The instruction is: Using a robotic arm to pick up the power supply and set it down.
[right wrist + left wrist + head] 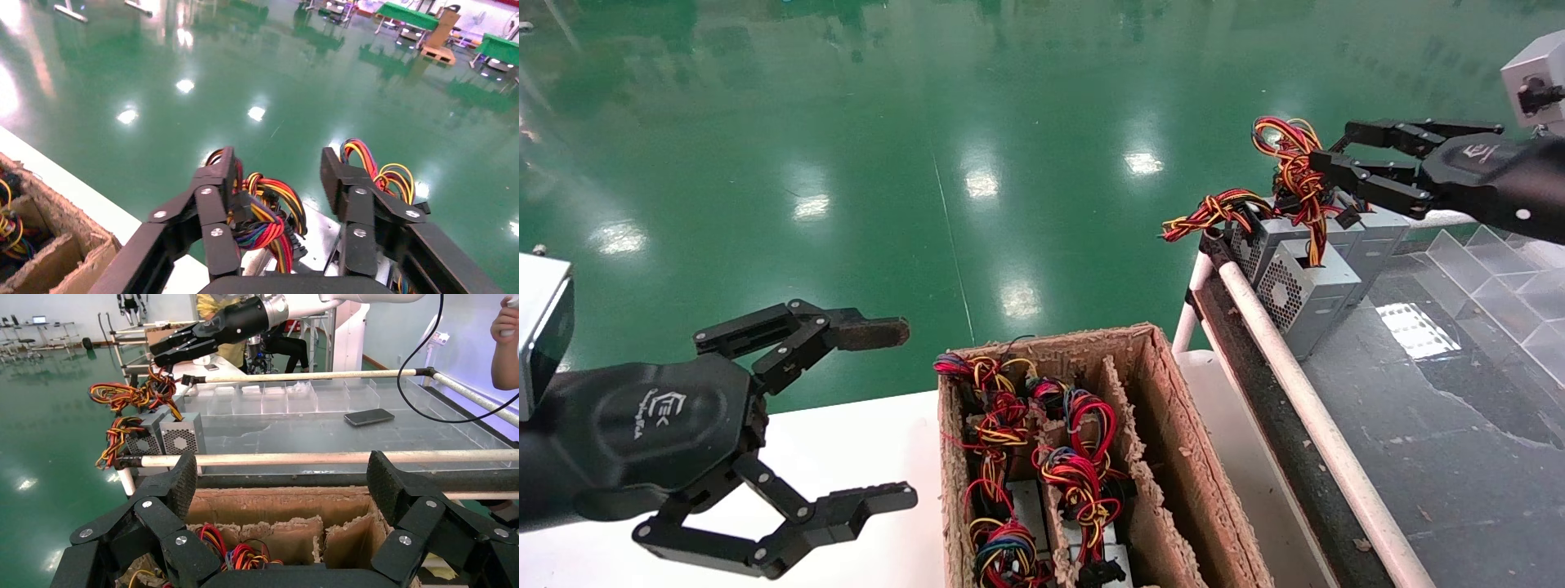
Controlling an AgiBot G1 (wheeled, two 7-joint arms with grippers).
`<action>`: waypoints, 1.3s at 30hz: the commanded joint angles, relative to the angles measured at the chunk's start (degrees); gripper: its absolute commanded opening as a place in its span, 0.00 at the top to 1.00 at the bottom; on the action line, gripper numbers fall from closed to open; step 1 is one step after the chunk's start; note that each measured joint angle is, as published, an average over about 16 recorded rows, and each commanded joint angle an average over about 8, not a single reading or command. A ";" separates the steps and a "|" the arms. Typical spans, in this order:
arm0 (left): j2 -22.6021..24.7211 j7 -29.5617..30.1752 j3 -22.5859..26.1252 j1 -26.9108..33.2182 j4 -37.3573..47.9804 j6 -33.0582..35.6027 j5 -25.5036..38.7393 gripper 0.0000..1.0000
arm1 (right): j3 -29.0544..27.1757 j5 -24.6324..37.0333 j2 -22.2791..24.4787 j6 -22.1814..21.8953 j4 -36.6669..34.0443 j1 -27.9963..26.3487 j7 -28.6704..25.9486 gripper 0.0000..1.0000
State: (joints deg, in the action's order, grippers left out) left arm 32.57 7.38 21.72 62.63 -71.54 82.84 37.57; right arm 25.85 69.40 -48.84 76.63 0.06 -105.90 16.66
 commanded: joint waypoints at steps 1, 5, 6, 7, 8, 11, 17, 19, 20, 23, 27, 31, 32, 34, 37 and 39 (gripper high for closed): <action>0.00 0.00 0.00 0.00 0.00 0.00 0.00 0.00 | -0.18 -0.26 0.07 -0.08 -0.20 0.03 -0.03 0.00; 0.00 0.00 0.00 0.00 0.00 0.00 0.00 0.00 | -0.42 -0.60 0.33 0.19 -0.64 0.14 -0.83 0.00; 0.00 0.00 0.00 0.00 0.00 0.00 0.00 0.00 | -0.49 -0.70 0.41 0.23 -0.77 0.18 -1.08 0.00; 0.00 0.00 0.00 0.00 0.00 0.00 0.00 0.00 | -0.59 -0.85 0.50 0.25 -0.91 0.22 -1.34 0.00; 0.00 0.00 0.00 0.00 0.00 0.00 0.00 0.00 | -0.74 -1.07 0.61 0.18 -1.09 0.27 -1.64 0.00; 0.00 0.00 0.00 0.00 0.00 0.00 0.00 0.00 | -1.25 -1.81 0.90 -0.37 -1.62 0.43 -2.42 0.00; 0.00 0.00 0.00 -0.01 0.01 -0.01 0.00 0.00 | -2.37 -3.64 1.51 -1.95 -1.40 1.33 -3.71 0.00; -0.01 0.00 0.00 -0.01 0.01 -0.02 0.00 0.00 | -2.67 -4.35 1.83 -2.08 -0.05 2.22 -4.31 0.00; -0.01 0.00 -0.01 -0.01 0.02 -0.02 -0.01 0.00 | -2.82 -4.74 2.02 -2.04 0.91 2.81 -4.67 0.00; -0.01 0.00 0.00 -0.01 0.02 -0.02 -0.01 0.00 | -3.18 -5.89 2.62 -1.48 4.57 4.90 -5.81 0.00; -0.01 -0.01 0.00 -0.01 0.02 -0.02 -0.01 0.00 | -3.67 -7.50 3.45 -0.70 9.67 7.82 -7.41 0.00; -0.01 -0.01 0.00 -0.01 0.02 -0.02 -0.01 0.00 | -4.16 -9.08 4.27 0.07 14.72 10.71 -8.99 0.00; -0.01 -0.01 0.00 -0.01 0.02 -0.02 -0.01 0.00 | -4.28 -9.49 4.48 0.27 16.02 11.45 -9.40 0.00; -0.01 -0.01 0.00 -0.01 0.02 -0.02 -0.01 0.00 | -4.53 -10.28 4.89 0.66 18.55 12.90 -10.20 0.00; -0.01 -0.01 0.00 -0.01 0.02 -0.02 -0.01 0.00 | -4.89 -11.48 5.51 1.24 22.37 15.09 -11.39 0.00; -0.01 -0.01 0.00 -0.01 0.02 -0.02 -0.01 0.00 | -5.14 -12.29 5.93 1.64 24.95 16.56 -12.20 0.00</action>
State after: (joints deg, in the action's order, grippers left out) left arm 32.57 7.37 21.72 62.62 -71.52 82.82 37.56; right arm 20.71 57.11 -42.92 78.26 24.98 -89.36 4.47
